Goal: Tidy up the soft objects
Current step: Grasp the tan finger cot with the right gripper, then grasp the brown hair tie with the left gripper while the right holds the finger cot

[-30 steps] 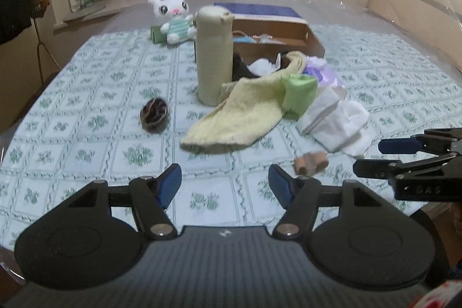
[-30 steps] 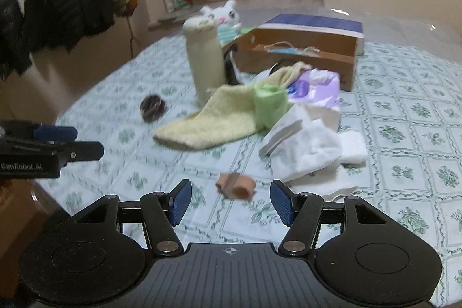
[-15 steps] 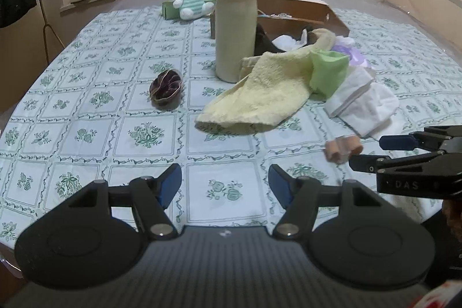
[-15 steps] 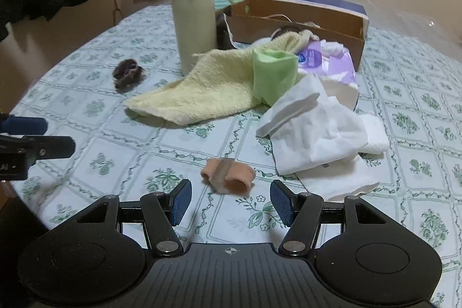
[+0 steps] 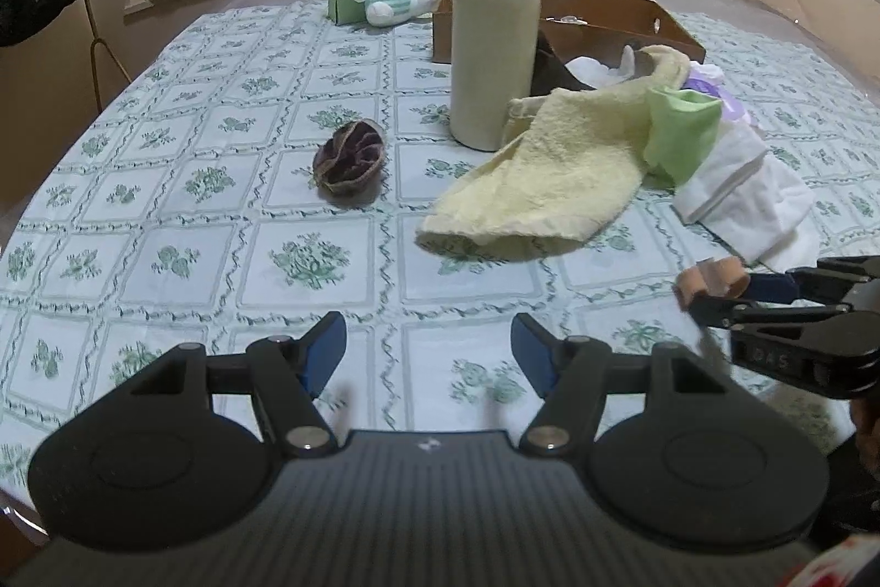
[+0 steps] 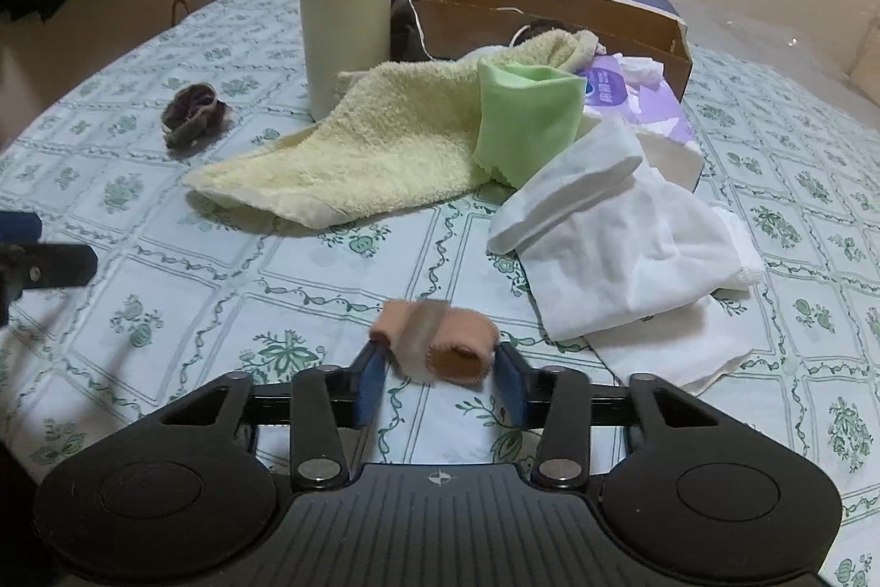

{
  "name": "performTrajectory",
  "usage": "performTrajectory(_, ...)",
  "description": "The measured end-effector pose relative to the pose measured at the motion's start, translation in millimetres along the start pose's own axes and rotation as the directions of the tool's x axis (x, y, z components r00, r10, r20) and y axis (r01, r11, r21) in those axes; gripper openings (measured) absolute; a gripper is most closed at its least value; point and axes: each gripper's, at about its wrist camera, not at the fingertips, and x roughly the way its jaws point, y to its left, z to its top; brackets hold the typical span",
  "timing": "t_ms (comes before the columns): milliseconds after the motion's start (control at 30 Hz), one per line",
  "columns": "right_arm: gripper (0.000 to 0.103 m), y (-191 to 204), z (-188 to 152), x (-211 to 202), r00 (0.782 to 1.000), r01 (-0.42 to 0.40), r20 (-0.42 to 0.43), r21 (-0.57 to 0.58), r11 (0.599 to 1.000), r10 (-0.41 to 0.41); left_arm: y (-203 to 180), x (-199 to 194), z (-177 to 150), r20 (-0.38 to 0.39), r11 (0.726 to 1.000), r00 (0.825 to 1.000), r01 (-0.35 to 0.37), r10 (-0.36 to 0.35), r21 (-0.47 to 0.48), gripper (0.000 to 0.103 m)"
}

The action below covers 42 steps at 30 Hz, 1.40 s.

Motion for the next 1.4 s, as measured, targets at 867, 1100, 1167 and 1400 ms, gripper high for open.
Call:
performTrajectory(867,0.018,-24.7,51.5,-21.9,0.987,-0.076,0.146,0.055,0.996,0.067,49.6,98.1,59.9,0.085,0.997,0.996,0.014,-0.02,0.07,0.064)
performTrajectory(1100,0.018,-35.8,66.4,-27.9,0.98,-0.092,0.179,0.057,0.994,0.081,53.0,129.4,71.4,0.065,0.995,0.998,0.004,-0.01,0.097,0.043)
performTrajectory(1167,0.018,-39.1,69.0,-27.6,0.979,-0.101,0.185,0.057,0.993,0.089,55.7,133.2,71.6,0.066,0.995,0.998,0.008,-0.015,0.1,0.034)
performTrajectory(1400,0.018,-53.9,80.6,-25.6,0.97,-0.138,0.21,0.071,0.988,0.12,73.2,134.5,76.0,0.086,0.994,0.994,0.056,-0.064,0.089,0.017)
